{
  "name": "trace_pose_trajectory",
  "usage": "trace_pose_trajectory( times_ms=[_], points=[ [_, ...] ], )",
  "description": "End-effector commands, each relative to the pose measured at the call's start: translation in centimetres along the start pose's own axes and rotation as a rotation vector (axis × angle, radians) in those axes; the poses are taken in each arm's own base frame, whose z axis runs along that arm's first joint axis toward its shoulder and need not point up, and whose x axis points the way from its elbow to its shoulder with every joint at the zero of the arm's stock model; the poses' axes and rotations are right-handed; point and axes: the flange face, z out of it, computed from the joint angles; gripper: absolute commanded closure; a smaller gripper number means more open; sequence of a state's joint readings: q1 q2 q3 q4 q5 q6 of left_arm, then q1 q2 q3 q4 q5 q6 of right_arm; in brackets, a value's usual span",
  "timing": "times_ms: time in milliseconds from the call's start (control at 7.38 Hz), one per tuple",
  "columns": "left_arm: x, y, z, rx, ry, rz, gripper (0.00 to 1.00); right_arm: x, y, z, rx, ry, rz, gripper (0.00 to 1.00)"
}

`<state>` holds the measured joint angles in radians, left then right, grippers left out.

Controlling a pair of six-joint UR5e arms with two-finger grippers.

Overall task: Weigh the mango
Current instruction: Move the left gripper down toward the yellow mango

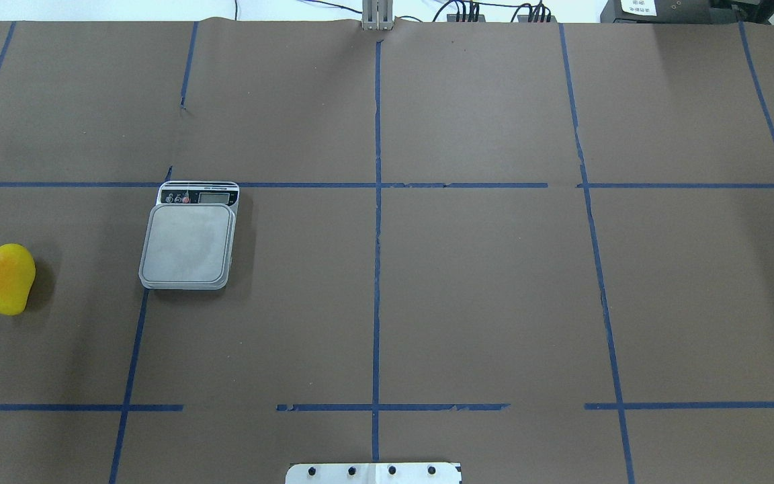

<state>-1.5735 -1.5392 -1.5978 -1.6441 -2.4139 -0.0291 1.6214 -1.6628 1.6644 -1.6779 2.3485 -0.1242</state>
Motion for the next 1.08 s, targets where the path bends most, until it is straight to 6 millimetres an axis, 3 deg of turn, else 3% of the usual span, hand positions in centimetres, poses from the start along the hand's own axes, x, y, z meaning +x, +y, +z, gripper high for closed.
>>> trace_pose_trajectory(
  times_ms=[0, 407, 542, 678, 949],
  points=[
    [0.2, 0.0, -0.3, 0.007, -0.005, 0.004, 0.00, 0.0, 0.0, 0.0, 0.000, 0.000, 0.000, 0.00],
    [3.4, -1.9, -3.3, 0.086, -0.111, 0.020, 0.00, 0.0, 0.0, 0.0, 0.000, 0.000, 0.000, 0.00],
    [7.1, -2.0, -2.8, 0.107, -0.096, -0.054, 0.00, 0.0, 0.0, 0.0, 0.001, 0.000, -0.001, 0.00],
    [10.3, -2.2, 0.0, 0.097, -0.075, -0.051, 0.00, 0.0, 0.0, 0.0, 0.000, 0.000, 0.000, 0.00],
    [12.8, 1.2, 4.5, 0.134, -0.021, -0.078, 0.00, 0.0, 0.0, 0.0, 0.000, 0.000, 0.000, 0.00]
  ],
)
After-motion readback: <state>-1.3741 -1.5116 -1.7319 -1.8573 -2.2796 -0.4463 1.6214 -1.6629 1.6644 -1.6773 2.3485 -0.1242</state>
